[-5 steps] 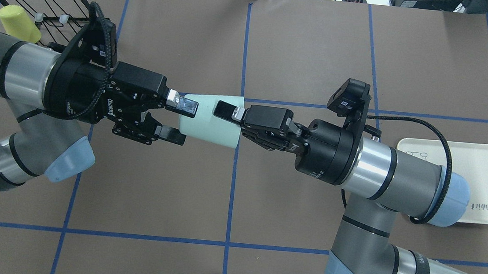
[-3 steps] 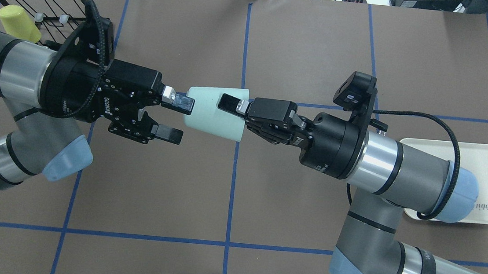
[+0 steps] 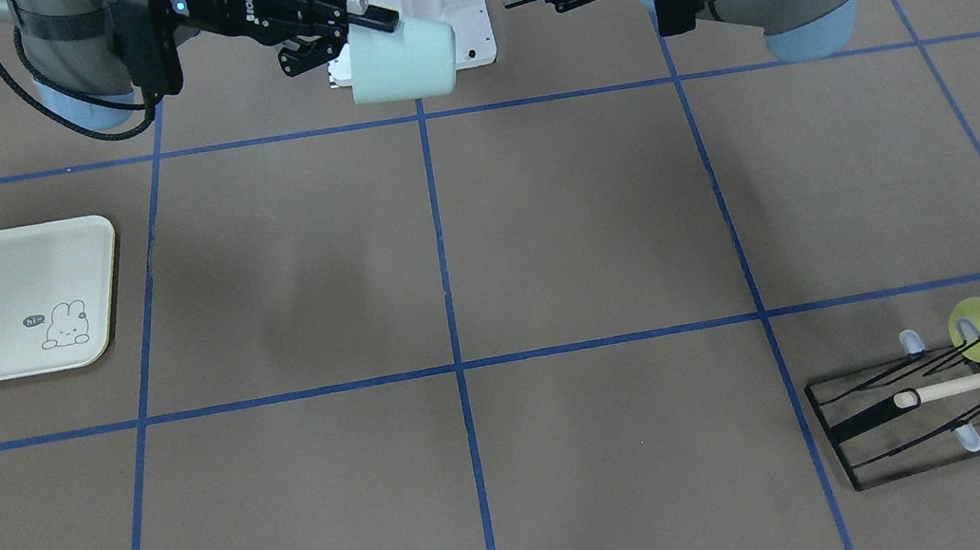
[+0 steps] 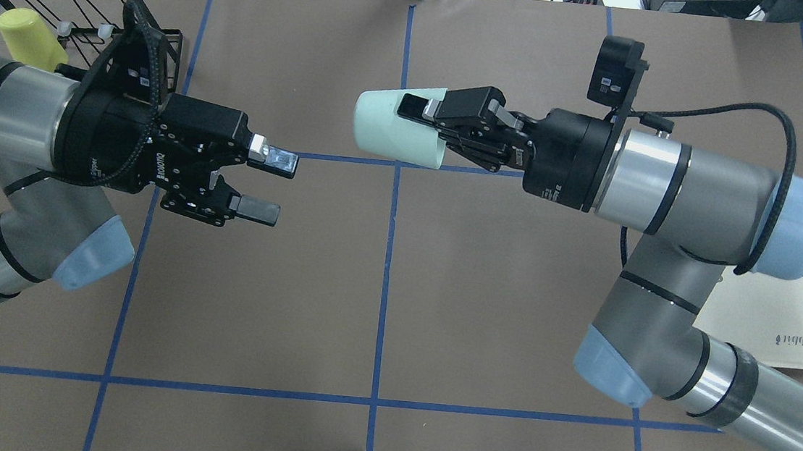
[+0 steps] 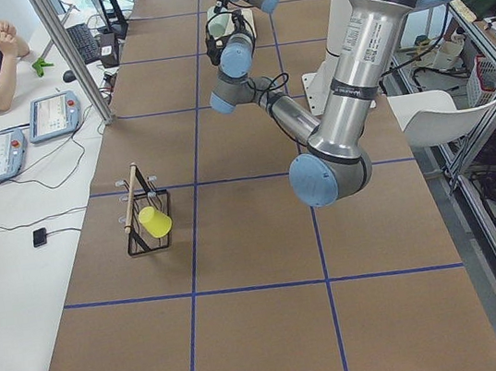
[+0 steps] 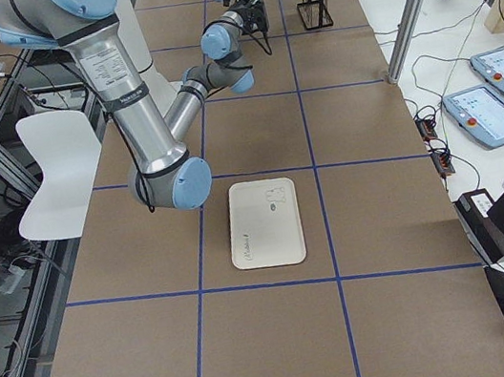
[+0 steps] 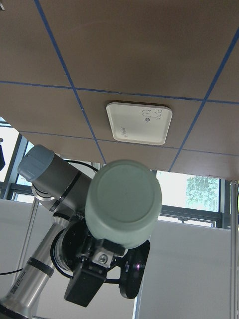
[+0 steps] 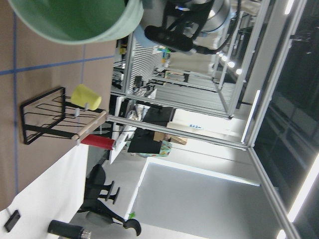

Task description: Left arm grabs green cup and hands to right arm on tray

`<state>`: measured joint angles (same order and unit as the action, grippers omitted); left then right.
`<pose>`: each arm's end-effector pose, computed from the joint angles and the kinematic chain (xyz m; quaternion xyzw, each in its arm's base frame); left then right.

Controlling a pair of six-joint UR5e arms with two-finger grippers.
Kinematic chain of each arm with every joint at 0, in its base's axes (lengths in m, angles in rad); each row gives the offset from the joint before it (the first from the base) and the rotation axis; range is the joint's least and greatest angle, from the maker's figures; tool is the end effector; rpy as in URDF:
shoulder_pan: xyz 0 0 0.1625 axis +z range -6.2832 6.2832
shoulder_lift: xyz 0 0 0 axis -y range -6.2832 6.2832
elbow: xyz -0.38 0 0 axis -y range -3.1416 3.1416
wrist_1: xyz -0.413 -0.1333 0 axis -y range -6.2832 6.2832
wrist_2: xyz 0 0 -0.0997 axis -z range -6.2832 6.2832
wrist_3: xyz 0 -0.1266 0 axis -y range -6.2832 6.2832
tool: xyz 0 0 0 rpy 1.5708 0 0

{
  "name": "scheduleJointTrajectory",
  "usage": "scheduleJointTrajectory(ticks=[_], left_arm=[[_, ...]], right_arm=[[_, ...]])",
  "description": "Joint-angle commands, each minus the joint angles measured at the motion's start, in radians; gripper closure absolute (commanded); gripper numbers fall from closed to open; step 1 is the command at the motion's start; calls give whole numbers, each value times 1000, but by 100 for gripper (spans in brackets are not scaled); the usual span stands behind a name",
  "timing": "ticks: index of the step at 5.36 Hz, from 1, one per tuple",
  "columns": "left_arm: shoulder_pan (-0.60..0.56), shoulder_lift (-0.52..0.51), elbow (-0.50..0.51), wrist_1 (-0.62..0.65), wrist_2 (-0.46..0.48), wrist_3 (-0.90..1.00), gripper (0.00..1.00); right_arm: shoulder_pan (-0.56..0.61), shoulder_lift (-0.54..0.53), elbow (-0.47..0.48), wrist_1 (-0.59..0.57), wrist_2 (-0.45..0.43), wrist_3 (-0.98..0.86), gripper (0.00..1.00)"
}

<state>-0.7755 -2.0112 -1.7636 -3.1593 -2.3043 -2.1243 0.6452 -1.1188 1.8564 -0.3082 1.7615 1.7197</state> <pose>0.3297 -0.3912 0.1256 -0.0655 0.8490 -0.0026 0.5244 -0.3682 -0.4140 0.0842 0.1559 -0.8247 0.1341 0.5269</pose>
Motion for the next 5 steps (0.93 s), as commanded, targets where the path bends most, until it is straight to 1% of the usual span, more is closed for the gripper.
scheduleJointTrajectory(ticks=[1,2,3,4,5], left_arm=[[-86,14,48,86,-95,61,0],[-155,14,46,248,-181,154,0],[-188,17,44,404,-184,299,0],[-214,20,42,587,-167,489,0],[-256,43,41,789,-162,720,0]], right_arm=[[162,2,4,-377,310,-91,100],[229,-10,26,-543,390,-160,100],[253,-22,49,-683,392,-236,100],[267,-59,132,-868,388,-361,100],[280,-102,212,-1061,375,-502,100]])
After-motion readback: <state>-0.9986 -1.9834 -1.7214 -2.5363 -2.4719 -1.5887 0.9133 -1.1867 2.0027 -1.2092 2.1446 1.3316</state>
